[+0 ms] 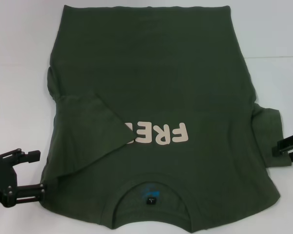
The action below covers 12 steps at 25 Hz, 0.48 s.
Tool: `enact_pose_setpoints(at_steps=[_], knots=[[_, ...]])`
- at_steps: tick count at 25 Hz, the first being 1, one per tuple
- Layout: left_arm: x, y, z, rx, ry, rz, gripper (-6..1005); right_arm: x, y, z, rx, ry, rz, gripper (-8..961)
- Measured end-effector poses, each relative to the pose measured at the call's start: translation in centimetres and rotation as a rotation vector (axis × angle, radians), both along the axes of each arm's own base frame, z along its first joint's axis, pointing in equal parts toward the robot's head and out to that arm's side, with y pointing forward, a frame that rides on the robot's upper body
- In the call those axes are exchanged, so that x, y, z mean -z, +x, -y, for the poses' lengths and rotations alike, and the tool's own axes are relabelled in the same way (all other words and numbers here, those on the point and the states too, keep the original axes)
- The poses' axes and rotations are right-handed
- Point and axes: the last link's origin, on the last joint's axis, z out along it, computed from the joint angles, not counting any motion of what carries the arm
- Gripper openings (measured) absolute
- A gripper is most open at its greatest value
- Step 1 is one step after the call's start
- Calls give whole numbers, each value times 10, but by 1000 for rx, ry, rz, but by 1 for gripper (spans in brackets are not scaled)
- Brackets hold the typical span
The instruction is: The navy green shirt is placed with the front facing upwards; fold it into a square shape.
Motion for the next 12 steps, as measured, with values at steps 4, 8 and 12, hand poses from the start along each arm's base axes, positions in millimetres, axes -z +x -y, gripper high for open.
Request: enact_pose_setpoints(at_steps=[4, 8, 12], knots=[[0, 0, 0, 0, 0, 0, 902, 2, 1, 1, 3, -2, 1, 593], [0, 0, 0, 1, 0, 0, 902, 3, 1, 1, 4, -5, 3, 592], [0, 0, 0, 1, 0, 0, 902, 5, 1, 0, 0, -7, 10, 592]])
